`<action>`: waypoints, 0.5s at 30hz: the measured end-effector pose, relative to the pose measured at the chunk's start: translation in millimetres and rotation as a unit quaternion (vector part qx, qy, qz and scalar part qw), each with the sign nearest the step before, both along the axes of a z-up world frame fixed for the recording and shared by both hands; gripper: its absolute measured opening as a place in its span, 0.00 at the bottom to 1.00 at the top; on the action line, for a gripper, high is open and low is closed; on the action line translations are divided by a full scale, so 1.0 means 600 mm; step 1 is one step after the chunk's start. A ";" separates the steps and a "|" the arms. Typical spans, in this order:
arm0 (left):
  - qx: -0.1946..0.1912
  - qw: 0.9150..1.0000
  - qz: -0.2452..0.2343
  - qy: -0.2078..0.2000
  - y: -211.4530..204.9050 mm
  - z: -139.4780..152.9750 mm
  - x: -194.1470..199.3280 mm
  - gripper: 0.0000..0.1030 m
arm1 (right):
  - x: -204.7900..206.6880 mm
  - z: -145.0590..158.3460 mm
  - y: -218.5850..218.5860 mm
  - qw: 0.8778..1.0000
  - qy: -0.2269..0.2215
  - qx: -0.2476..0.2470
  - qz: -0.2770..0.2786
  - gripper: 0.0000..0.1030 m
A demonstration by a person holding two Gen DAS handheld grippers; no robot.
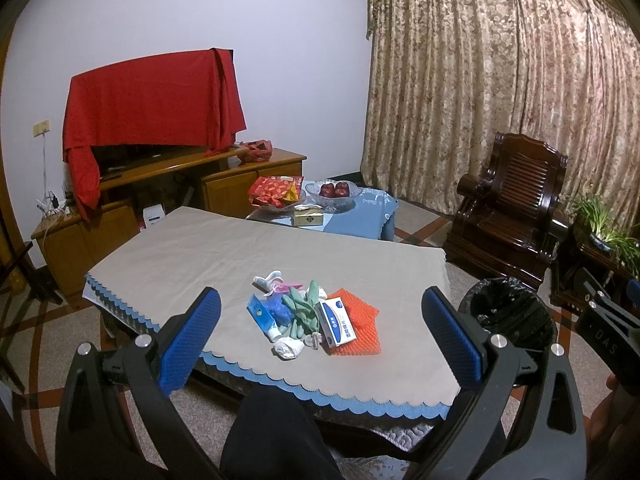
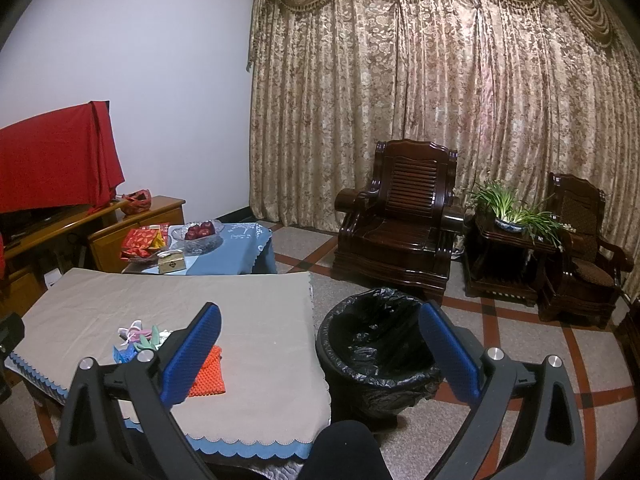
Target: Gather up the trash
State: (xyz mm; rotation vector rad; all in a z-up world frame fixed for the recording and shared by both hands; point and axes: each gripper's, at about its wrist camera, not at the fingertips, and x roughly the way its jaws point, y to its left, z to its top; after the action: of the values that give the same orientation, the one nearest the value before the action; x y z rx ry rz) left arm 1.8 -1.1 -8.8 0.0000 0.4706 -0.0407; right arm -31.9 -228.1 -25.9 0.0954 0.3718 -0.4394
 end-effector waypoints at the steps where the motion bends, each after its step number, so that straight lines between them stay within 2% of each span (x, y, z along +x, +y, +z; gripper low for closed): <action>1: 0.000 1.000 -0.001 0.001 0.000 0.000 0.000 0.95 | 0.000 0.000 0.000 1.000 0.000 0.000 0.000 0.94; 10: -0.004 1.000 -0.011 0.016 0.004 -0.004 0.007 0.95 | 0.007 0.010 0.001 1.000 0.006 0.000 0.004 0.94; 15: -0.017 0.998 -0.020 0.061 0.018 -0.029 0.035 0.95 | 0.015 0.004 -0.003 1.000 0.016 0.006 0.008 0.94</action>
State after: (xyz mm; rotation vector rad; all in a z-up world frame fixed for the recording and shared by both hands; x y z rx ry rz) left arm 22.7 9.7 -26.1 -0.0255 0.5912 -0.0888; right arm -22.8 -229.6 -23.2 0.0966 0.4058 -0.4230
